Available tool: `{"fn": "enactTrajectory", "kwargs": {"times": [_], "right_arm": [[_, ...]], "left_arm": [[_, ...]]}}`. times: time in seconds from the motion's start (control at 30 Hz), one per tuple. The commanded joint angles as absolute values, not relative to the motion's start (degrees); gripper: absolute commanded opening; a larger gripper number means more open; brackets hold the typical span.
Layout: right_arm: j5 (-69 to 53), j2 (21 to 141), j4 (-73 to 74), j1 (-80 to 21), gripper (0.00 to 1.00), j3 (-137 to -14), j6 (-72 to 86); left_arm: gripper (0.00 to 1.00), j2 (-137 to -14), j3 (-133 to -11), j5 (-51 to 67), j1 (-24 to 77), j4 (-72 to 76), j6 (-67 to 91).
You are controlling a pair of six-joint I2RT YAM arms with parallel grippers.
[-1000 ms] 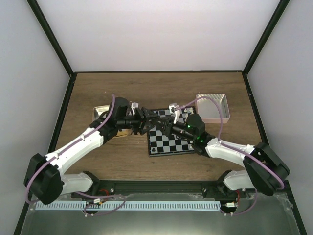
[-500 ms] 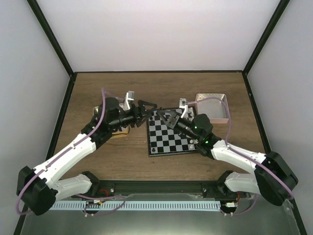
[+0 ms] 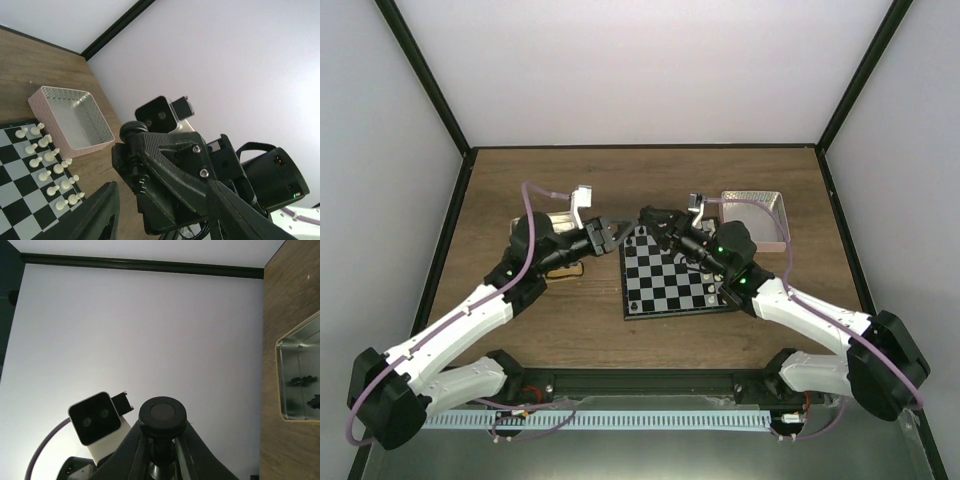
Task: Set up the chess pieces on the board
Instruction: Place the chess piece on the chessboard.
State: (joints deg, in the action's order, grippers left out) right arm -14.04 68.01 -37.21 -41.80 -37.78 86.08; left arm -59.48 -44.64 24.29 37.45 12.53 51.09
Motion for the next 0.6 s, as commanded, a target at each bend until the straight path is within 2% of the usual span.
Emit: {"fn": "enactTrajectory", "kwargs": {"times": [0.0,0.23,0.57], "right_arm": [[-14.9,68.4,-39.3,-41.7,0.07,-40.6,91.6],[-16.0,68.6,-40.0,-41.7,0.07,-40.7,92.2],[-16.8,69.0,-40.1,-41.6,0.07,-40.5,91.9]], "left_arm": [[0.47,-59.4,-43.3,26.8,38.1,19.5,50.9],[0.37,-60.8,-43.6,26.2,38.6,19.5,51.3],[0.33,-61.8,-45.0,22.9,38.5,14.8,50.5]]}}
